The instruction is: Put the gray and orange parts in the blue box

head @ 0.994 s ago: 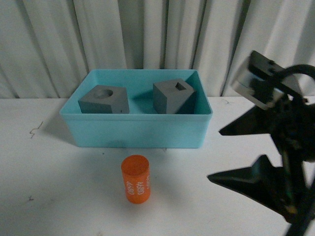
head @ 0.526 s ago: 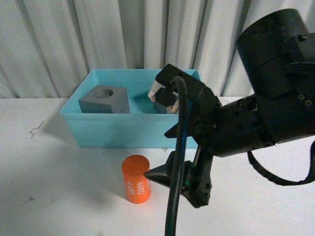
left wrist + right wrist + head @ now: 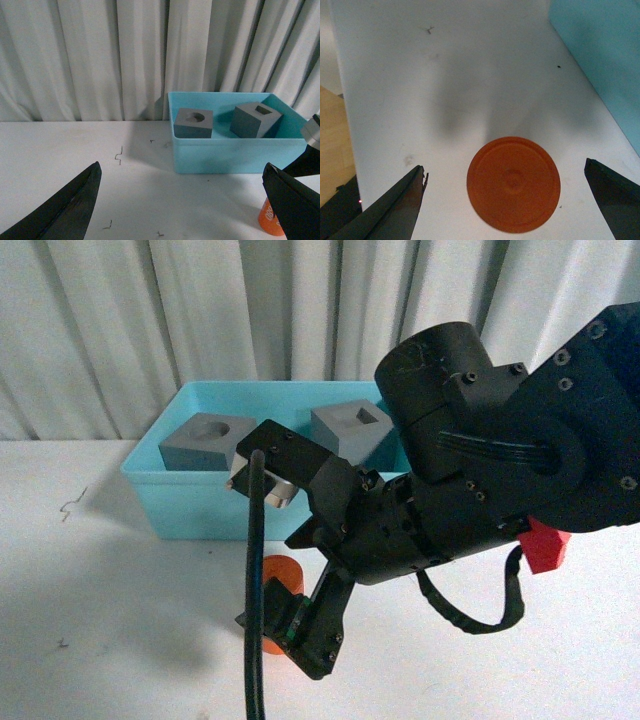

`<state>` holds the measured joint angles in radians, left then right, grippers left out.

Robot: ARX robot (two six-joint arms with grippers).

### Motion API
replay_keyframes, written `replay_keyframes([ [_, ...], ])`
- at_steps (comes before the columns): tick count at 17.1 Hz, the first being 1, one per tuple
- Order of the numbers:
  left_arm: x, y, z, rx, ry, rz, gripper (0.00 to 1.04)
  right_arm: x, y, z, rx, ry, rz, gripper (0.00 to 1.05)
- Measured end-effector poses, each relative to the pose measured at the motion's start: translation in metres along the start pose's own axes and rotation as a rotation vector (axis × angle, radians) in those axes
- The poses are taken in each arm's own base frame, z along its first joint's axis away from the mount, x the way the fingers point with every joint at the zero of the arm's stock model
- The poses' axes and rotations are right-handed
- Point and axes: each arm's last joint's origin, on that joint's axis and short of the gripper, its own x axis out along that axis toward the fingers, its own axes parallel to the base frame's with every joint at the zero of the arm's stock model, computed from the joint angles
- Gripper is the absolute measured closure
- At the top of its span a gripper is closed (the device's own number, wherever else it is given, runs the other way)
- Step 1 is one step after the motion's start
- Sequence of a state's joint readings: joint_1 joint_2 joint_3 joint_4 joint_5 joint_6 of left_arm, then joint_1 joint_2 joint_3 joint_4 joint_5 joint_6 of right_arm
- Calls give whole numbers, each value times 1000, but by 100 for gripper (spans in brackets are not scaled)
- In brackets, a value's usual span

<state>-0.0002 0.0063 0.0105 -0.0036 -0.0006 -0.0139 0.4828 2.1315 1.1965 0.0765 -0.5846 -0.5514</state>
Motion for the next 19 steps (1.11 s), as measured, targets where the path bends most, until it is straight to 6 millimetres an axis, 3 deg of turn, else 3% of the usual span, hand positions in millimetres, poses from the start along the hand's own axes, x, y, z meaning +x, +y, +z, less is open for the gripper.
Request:
replay_keyframes([
  [6,0,0,0,0,0,0,7,14,3,2,6,28,-18,7],
  [10,0,0,0,0,0,0,7,15,4,2,11,39,-37,50],
  [11,0,0,0,0,0,0,7,15,4,3,11,38,-45,56],
  [14,0,0,0,0,0,0,7,6,9,2,18,14,-68,57],
  [15,0,0,0,0,0,0,7,-7,12,6,33,-28,-85,57],
  [17,0,0,0,0,0,0,7,-53,16,30,54,-174,-150,57],
  [19,0,0,0,0,0,0,7,-110,14,55,48,-322,-268,57],
])
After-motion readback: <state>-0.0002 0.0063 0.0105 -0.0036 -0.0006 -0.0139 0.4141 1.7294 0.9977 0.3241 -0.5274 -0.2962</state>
